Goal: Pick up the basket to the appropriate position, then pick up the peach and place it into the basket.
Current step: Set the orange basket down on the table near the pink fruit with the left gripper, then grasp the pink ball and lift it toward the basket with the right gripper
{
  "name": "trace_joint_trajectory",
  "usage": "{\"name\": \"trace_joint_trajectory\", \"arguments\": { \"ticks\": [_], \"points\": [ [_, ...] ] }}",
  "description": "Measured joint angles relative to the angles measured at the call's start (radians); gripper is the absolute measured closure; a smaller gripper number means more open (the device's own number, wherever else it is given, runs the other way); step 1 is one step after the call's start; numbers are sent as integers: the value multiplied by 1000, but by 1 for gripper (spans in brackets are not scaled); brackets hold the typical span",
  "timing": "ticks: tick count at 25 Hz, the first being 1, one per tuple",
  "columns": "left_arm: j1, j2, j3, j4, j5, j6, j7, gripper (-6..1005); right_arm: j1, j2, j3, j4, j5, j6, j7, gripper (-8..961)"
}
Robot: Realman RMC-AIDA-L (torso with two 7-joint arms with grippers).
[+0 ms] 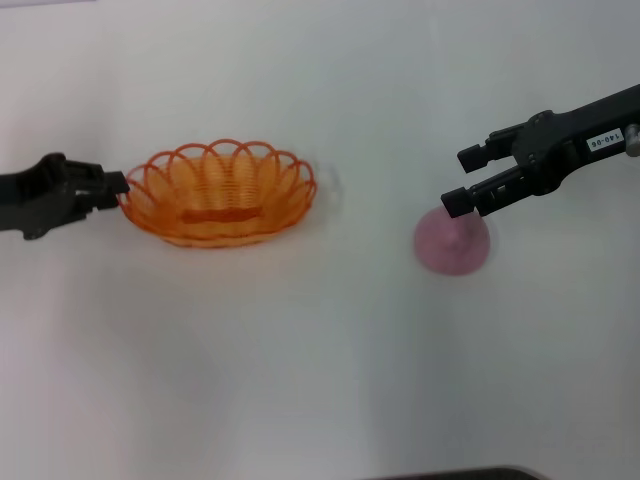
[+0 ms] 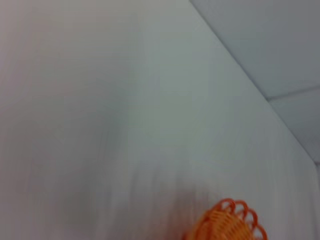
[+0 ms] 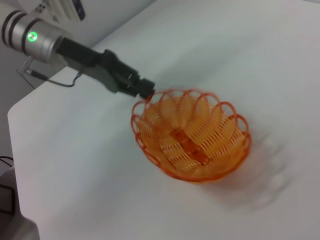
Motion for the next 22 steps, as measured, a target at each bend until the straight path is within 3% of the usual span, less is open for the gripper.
{"name": "trace_joint_trajectory", "arguments": {
  "ticks": [7,12,15,19,22],
  "points": [
    [13,9,3,8,7,130,-1,677,-1,0,2,0,2,0,-2,6],
    [14,39,-1,9,14,79,36,473,0,3,2,-2,2,1,-2,6],
    [14,50,-28,17,3,79,156,346,-2,3,8,-7,3,2,0,6],
    [25,48,-44,54,-44,133,383,220,-1,-6,21,-9,4,2,19,6],
    [47,36,-44,86,-111,223,572,220,9,-20,26,-10,4,2,61,6]
  ]
}}
